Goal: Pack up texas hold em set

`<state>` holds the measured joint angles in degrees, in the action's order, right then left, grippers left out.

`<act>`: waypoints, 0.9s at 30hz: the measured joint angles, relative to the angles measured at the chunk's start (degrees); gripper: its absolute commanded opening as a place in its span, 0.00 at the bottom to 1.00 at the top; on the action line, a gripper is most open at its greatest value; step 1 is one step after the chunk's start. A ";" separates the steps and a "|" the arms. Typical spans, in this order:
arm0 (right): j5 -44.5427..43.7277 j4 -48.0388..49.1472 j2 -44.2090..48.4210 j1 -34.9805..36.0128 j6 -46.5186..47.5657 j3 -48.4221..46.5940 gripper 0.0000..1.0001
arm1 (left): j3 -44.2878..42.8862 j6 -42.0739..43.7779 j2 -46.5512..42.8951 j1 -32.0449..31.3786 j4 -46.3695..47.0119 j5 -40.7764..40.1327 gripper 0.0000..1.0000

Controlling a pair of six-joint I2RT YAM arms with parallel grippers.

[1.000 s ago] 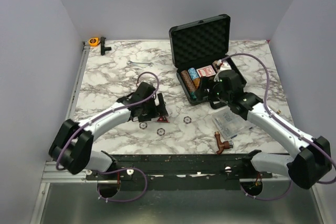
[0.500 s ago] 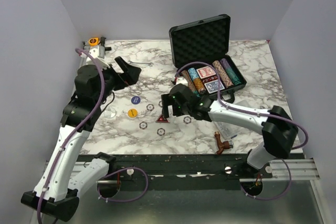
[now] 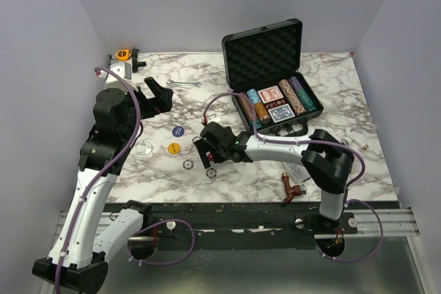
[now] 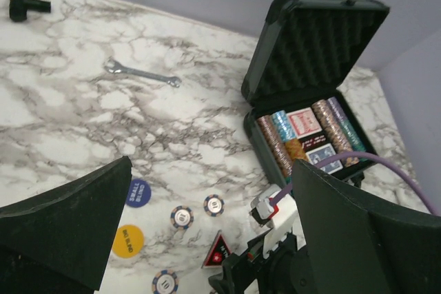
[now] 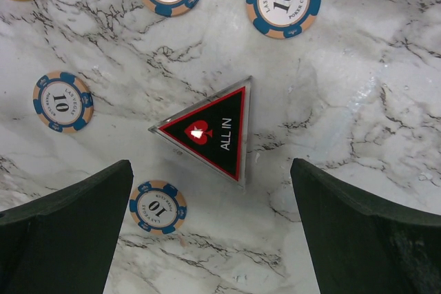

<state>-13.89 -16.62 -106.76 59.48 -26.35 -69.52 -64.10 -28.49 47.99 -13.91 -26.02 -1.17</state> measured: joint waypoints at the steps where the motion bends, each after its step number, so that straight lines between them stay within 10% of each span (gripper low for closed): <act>1: -0.02 0.04 -0.55 0.17 0.31 -0.33 1.00 | 0.68 0.31 0.02 0.04 -0.44 -0.46 0.99; 27: -5.05 0.17 -7.85 2.82 2.89 -6.23 0.82 | 1.03 1.75 -1.16 0.02 -0.68 -2.89 0.99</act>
<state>-18.94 -16.45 -114.61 62.30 -23.46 -75.75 -63.07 -26.74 46.83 -13.89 -26.70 -4.05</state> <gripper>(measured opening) 0.829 0.984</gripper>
